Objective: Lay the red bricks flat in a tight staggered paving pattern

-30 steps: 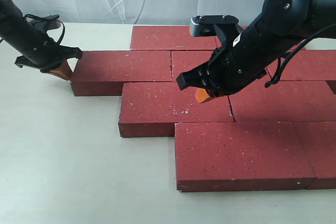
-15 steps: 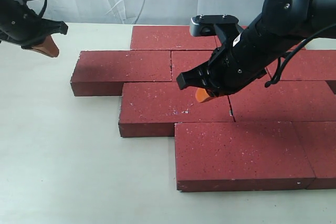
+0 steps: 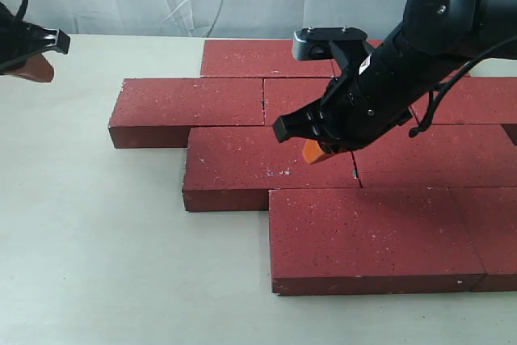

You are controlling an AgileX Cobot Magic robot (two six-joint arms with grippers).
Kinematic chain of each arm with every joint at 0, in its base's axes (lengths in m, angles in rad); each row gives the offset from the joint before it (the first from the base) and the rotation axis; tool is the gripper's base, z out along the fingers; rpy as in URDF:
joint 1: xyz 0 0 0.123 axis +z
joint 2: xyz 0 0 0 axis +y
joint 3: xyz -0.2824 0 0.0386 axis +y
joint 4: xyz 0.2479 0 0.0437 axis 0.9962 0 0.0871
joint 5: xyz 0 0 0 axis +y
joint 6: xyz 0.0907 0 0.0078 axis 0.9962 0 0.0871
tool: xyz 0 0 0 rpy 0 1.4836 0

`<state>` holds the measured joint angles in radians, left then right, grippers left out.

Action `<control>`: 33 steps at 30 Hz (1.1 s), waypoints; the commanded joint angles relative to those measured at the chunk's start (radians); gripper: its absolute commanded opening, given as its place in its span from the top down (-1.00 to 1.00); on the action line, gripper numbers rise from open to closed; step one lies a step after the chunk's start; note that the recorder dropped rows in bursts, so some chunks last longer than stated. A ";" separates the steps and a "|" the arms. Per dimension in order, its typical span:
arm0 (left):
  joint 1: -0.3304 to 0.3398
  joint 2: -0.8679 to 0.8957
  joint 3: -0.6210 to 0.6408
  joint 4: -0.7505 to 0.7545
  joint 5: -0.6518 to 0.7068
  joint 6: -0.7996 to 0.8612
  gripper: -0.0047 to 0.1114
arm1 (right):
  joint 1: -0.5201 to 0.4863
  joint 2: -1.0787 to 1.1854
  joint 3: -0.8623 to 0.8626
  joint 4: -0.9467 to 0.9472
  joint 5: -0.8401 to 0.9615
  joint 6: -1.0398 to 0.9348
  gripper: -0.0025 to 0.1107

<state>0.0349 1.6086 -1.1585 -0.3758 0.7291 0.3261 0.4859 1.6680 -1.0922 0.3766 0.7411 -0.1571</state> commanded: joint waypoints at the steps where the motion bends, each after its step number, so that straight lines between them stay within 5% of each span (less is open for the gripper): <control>1: 0.002 -0.098 0.057 0.011 -0.036 -0.013 0.92 | 0.003 0.000 0.000 -0.044 0.006 0.037 0.97; 11: 0.002 -0.262 0.098 0.107 -0.045 -0.087 0.92 | 0.003 -0.029 0.000 -0.304 -0.001 0.290 0.97; 15: -0.076 -0.326 0.144 0.118 -0.093 -0.092 0.92 | 0.003 -0.109 0.000 -0.377 -0.024 0.323 0.97; 20: -0.185 -0.358 0.179 0.156 -0.123 -0.121 0.92 | -0.145 -0.175 0.002 -0.367 0.009 0.335 0.97; 25: -0.206 -0.412 0.186 0.282 -0.127 -0.246 0.92 | -0.295 -0.279 0.052 -0.355 0.016 0.335 0.97; 33: -0.206 -0.560 0.315 0.270 -0.260 -0.246 0.92 | -0.316 -0.456 0.173 -0.355 -0.058 0.336 0.97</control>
<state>-0.1650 1.0916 -0.8813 -0.1010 0.5056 0.0880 0.1737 1.2631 -0.9493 0.0221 0.7082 0.1797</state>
